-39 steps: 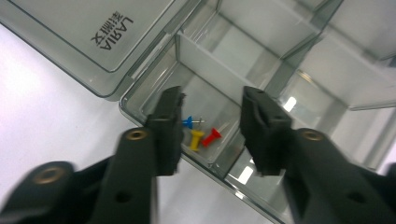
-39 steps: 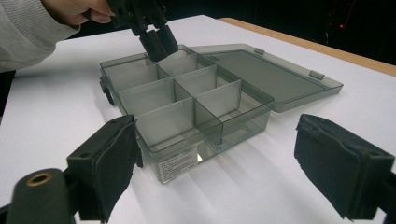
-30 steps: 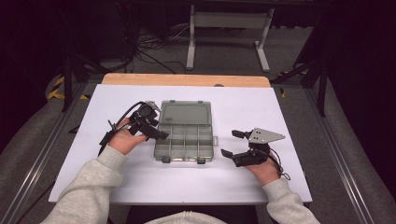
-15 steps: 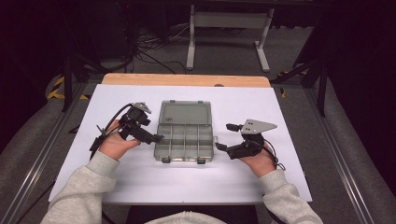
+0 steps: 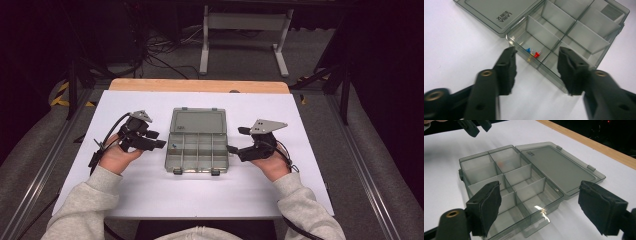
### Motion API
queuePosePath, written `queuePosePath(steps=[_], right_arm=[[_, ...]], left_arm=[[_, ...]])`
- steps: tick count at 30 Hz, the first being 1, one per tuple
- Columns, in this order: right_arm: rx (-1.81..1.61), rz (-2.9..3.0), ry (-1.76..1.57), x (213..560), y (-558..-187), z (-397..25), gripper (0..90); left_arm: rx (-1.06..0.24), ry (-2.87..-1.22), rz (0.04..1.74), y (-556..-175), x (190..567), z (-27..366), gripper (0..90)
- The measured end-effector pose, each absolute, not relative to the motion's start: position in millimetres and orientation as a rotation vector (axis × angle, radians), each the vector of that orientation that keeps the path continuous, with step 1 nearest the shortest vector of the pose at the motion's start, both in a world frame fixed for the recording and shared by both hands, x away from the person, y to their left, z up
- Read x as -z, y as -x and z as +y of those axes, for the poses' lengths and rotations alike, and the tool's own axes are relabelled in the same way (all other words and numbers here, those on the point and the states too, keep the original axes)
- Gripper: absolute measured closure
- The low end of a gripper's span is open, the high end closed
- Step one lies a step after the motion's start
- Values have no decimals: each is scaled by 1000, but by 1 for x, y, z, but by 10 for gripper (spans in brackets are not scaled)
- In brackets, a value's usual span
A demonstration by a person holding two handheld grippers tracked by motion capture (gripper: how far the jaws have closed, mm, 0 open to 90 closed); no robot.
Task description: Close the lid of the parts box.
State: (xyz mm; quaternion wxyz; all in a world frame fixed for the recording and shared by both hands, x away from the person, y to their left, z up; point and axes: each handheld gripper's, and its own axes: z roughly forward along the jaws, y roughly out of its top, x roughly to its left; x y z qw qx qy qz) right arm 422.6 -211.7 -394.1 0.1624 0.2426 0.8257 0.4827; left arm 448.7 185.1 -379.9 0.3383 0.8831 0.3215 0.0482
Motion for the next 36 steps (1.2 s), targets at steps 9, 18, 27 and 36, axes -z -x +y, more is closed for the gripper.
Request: queuePosePath(steps=[9, 18, 27, 36], right_arm=[[-1254, 2419, -738, 388, -436, -205, 658], [-1116, 2483, -766, 382, -450, -197, 900], [-1042, 2529, -839, 379, -469, -195, 899], [-969, 2569, -892, 378, -491, -194, 898]], left_arm=[[-142, -2306, 876, -450, 379, 186, 897], [-175, -2310, 927, -457, 377, 184, 899], [-184, -2339, 941, -472, 376, 177, 898], [-163, -2355, 993, -491, 383, 174, 898]])
